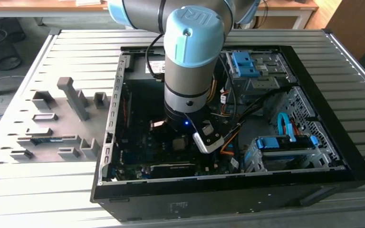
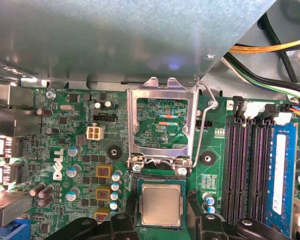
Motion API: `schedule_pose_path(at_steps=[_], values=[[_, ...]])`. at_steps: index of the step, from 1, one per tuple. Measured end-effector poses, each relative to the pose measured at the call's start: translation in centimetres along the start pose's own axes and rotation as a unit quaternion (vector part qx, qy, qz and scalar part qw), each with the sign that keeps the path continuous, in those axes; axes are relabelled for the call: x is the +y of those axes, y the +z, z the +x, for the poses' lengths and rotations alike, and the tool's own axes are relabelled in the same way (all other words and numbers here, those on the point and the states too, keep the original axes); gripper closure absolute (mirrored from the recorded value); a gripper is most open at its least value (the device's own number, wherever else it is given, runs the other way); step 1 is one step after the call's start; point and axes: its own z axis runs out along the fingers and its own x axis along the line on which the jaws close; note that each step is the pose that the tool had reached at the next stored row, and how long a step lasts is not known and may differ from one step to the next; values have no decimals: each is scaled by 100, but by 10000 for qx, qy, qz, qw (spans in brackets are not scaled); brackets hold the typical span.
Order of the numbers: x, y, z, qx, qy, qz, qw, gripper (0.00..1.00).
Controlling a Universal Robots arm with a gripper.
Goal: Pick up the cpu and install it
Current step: 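Place the cpu into insertion slot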
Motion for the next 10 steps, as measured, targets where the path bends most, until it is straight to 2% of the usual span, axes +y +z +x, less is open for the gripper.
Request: schedule_pose_path(at_steps=[4, 10], values=[[0, -2, 0, -1, -1, -2, 10000, 53], [-2, -53, 13, -5, 0, -14, 10000, 53]])
